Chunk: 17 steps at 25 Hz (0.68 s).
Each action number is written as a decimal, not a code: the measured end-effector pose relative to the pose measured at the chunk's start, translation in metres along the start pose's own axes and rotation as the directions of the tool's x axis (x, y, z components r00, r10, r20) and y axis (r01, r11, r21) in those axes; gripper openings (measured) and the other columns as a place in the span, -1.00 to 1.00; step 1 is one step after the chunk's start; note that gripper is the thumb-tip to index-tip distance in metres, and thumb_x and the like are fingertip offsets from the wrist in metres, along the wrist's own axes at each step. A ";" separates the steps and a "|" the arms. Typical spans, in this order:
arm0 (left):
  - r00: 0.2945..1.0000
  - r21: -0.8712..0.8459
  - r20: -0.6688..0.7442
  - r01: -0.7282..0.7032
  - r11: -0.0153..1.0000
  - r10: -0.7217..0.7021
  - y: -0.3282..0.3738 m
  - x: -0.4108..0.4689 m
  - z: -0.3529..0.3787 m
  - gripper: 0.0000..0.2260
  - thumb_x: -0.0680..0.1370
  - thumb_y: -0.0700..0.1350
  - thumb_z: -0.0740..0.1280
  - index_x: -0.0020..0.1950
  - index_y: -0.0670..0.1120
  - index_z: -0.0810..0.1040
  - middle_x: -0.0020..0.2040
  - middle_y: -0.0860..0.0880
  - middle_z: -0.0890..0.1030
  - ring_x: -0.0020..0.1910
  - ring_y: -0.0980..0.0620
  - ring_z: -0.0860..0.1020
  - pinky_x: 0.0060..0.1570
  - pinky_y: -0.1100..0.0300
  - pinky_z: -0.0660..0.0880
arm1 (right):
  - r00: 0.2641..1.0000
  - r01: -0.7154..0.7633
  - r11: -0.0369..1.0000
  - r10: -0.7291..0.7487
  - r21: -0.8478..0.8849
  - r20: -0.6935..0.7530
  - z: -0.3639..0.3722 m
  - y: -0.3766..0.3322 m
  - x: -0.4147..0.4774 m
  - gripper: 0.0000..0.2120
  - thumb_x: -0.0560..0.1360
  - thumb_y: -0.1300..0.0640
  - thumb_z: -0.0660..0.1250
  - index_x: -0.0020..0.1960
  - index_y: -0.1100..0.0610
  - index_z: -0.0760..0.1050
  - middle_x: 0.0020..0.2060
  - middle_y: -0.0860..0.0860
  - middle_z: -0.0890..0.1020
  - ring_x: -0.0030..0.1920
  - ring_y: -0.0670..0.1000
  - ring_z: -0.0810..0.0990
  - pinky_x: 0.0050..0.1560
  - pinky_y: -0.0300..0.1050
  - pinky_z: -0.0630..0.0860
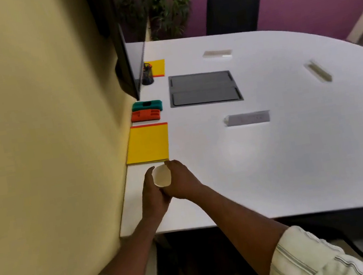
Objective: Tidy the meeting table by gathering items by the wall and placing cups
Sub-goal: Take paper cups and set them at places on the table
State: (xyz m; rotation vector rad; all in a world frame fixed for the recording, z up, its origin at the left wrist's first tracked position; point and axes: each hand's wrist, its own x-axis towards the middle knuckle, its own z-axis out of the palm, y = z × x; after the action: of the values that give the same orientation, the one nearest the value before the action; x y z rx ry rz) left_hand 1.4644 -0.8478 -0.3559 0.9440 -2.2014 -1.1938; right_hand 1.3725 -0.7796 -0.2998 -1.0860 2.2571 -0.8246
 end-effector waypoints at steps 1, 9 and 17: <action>1.000 -0.025 0.000 0.019 1.000 -0.019 0.003 -0.007 0.008 -0.52 0.46 -0.26 0.39 0.28 0.10 0.36 0.15 0.12 0.53 0.12 0.05 0.51 -0.05 0.36 0.50 | 0.999 -0.039 0.999 0.039 0.003 -0.014 -0.004 0.005 -0.014 -0.20 0.37 0.05 0.49 0.48 0.20 0.19 0.39 0.11 0.36 0.36 0.12 0.38 0.29 -0.04 0.40; 0.994 -0.238 0.054 -0.077 0.968 0.092 0.059 -0.078 0.057 -0.37 0.25 -0.34 0.53 0.27 -0.13 0.40 0.16 -0.04 0.54 0.10 -0.06 0.54 0.05 0.09 0.50 | 0.962 -0.196 0.979 0.203 0.058 -0.185 -0.047 0.041 -0.115 -0.16 0.35 0.02 0.49 0.50 0.14 0.16 0.43 0.05 0.32 0.41 0.09 0.33 0.36 -0.01 0.36; 0.973 -0.333 0.087 -0.173 0.927 0.213 0.140 -0.127 0.095 -0.46 0.33 -0.22 0.48 0.27 -0.14 0.42 0.17 -0.06 0.54 0.13 -0.08 0.53 0.10 0.12 0.49 | 0.927 -0.146 0.982 0.178 0.119 -0.331 -0.102 0.061 -0.201 -0.18 0.41 0.03 0.45 0.53 0.14 0.09 0.46 0.04 0.27 0.43 0.07 0.30 0.38 -0.02 0.33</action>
State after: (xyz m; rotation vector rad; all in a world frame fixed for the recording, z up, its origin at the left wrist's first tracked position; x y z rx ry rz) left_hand 1.4357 -0.6479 -0.2946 0.5193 -2.0437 -1.4902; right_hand 1.3867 -0.5548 -0.2375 -0.7449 2.5199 -1.1047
